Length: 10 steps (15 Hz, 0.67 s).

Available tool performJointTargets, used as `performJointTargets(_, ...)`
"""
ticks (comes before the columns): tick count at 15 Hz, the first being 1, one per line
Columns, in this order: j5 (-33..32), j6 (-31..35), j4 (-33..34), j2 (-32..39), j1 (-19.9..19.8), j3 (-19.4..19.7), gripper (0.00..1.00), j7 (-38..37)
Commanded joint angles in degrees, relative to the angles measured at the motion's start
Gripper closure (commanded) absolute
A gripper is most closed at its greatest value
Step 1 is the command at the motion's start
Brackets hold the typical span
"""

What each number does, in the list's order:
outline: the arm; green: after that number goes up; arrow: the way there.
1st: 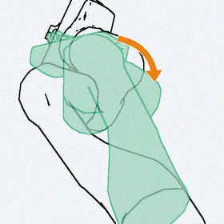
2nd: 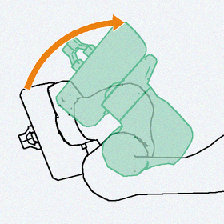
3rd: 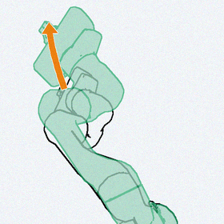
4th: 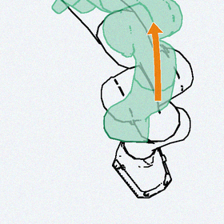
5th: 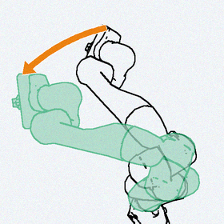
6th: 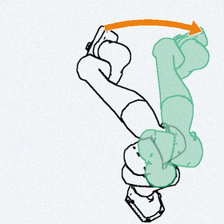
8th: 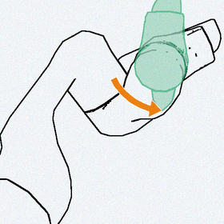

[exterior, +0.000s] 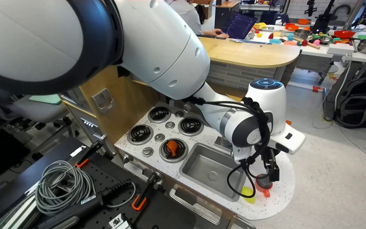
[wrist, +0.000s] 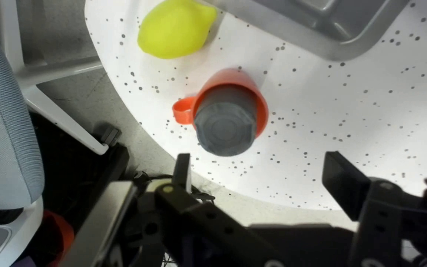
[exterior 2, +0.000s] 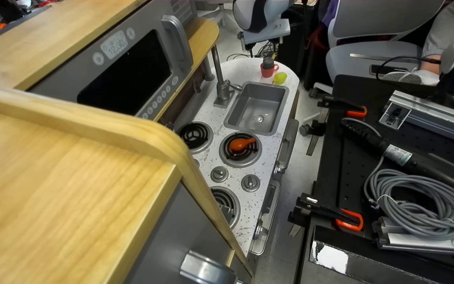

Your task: Put the grey cup in the orange cup

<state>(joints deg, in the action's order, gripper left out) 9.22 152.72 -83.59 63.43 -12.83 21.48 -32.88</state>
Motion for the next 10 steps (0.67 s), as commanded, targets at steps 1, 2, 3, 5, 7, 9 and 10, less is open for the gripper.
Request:
performJointTargets(1, 0.6, 2.29, -7.92, -7.44, 0.62, -2.84, 0.0, 4.55)
performJointTargets(2, 0.78, 2.26, -10.19, -9.45, 0.57, -4.21, 0.0, 6.62)
performJointTargets(3, 0.96, 2.57, -13.19, -11.64, 0.43, -5.96, 0.0, 9.15)
performJointTargets(5, 1.81, 2.2, -18.4, -15.66, -0.51, -9.92, 0.0, 13.65)
performJointTargets(7, 2.34, 1.99, -23.84, -19.45, -0.92, -13.59, 0.0, 18.36)
performJointTargets(9, 2.83, 0.88, -28.42, -23.01, -1.01, -16.53, 0.0, 22.33)
performJointTargets(10, 3.06, 0.65, -30.65, -24.63, -0.96, -17.81, 0.0, 23.82)
